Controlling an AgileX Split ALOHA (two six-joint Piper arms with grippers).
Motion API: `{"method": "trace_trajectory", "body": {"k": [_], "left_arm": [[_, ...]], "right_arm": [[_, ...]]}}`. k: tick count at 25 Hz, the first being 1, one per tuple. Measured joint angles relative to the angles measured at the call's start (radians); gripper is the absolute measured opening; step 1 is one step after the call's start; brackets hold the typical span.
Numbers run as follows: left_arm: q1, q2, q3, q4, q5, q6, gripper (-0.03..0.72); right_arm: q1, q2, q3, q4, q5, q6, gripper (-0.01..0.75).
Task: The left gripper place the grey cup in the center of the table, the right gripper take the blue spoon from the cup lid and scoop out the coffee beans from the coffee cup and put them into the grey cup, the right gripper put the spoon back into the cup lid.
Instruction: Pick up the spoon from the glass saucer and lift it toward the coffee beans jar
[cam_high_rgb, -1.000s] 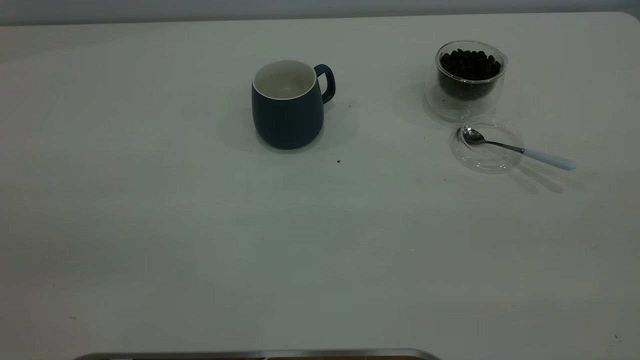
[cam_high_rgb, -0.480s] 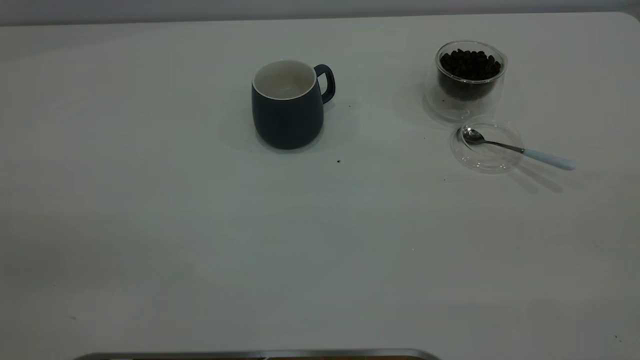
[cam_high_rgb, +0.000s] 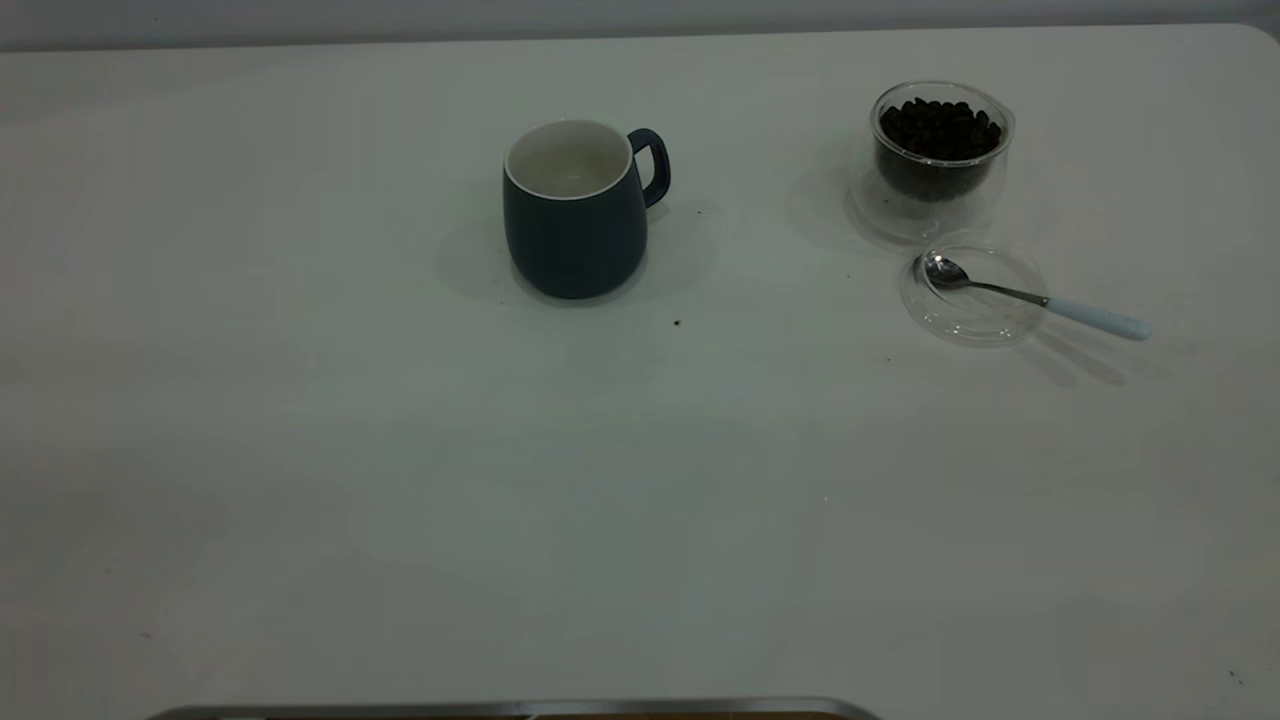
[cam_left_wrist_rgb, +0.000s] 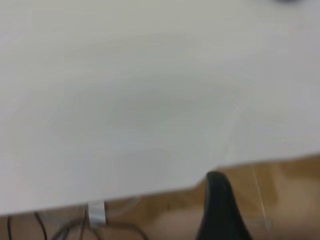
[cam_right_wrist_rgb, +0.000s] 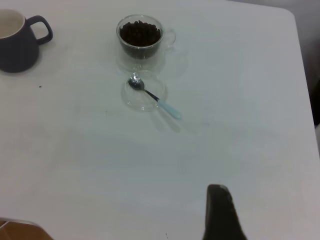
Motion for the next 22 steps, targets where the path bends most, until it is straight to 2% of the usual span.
{"method": "trace_trajectory", "body": {"k": [5,11,22], "left_arm": [[0.023,-0.124,0.0,0.0,0.013,0.0,0.549],[0.05,-0.129,0.0,-0.001,0.015,0.0,0.549],[0.051,-0.129,0.0,-0.001,0.015,0.0,0.549]], "right_arm": [[0.0,0.0,0.0,0.0,0.0,0.0,0.501],[0.0,0.0,0.0,0.0,0.0,0.0,0.501],[0.0,0.0,0.0,0.0,0.0,0.0,0.501]]}}
